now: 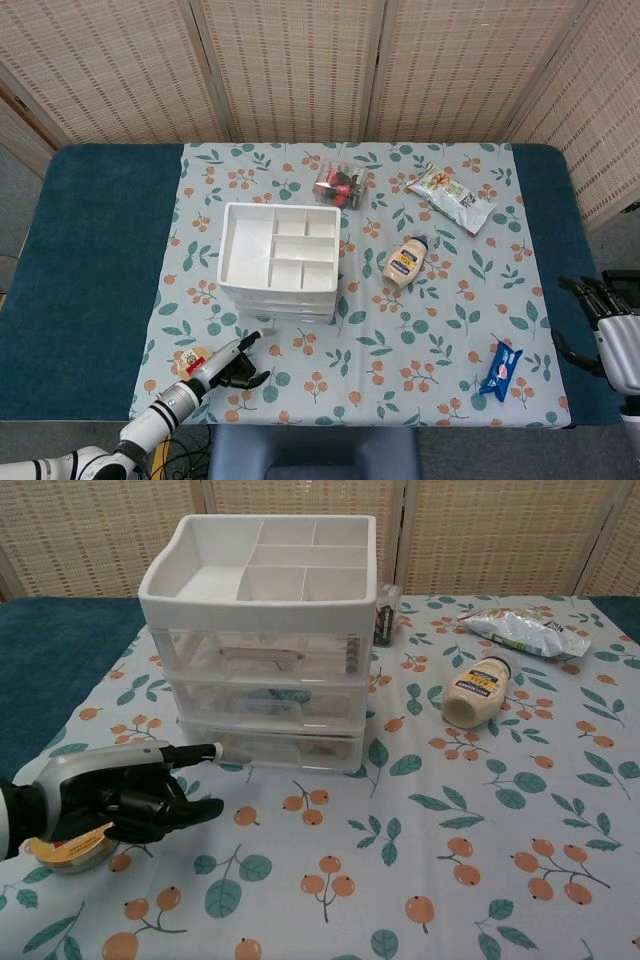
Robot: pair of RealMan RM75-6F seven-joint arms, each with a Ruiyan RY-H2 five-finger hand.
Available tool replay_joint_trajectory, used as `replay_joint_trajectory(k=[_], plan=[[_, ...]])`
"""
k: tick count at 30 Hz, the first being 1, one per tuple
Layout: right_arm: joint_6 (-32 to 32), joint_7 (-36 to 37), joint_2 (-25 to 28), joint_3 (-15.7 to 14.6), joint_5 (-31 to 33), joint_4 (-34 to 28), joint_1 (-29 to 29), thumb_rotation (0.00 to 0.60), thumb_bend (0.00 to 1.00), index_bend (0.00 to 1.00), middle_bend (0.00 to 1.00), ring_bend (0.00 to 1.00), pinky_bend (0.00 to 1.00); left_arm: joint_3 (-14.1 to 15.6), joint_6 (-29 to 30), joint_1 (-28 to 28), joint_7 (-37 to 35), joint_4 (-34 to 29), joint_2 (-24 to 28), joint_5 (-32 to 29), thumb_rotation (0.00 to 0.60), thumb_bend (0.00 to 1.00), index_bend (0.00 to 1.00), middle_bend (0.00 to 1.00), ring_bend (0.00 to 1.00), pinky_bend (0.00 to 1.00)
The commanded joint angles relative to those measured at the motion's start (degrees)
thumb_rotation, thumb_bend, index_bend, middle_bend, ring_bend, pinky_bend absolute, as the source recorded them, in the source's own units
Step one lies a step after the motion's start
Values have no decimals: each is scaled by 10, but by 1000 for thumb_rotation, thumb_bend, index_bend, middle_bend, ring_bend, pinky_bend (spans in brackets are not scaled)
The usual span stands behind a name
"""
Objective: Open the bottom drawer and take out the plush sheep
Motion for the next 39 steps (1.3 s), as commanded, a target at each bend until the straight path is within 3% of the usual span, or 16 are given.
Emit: replay_joint_trajectory(k=[1, 33, 39], plan=[[1, 1, -1, 0, 0, 1, -1, 600, 371, 117, 241, 177, 252, -8, -7, -7, 5, 12, -19, -26, 600, 357, 86, 1000, 1000, 1000], [3, 9, 1, -1, 3, 1, -6, 600, 372, 117, 242, 177, 252, -76, -62, -37, -3, 45, -102, -232, 600, 357, 69, 1000, 1000, 1000], [5, 8, 2, 0, 3, -1, -6, 600, 371, 117, 241, 177, 252, -86, -73, -34, -13, 48, -107, -243, 600, 357, 65, 1000, 1000, 1000]])
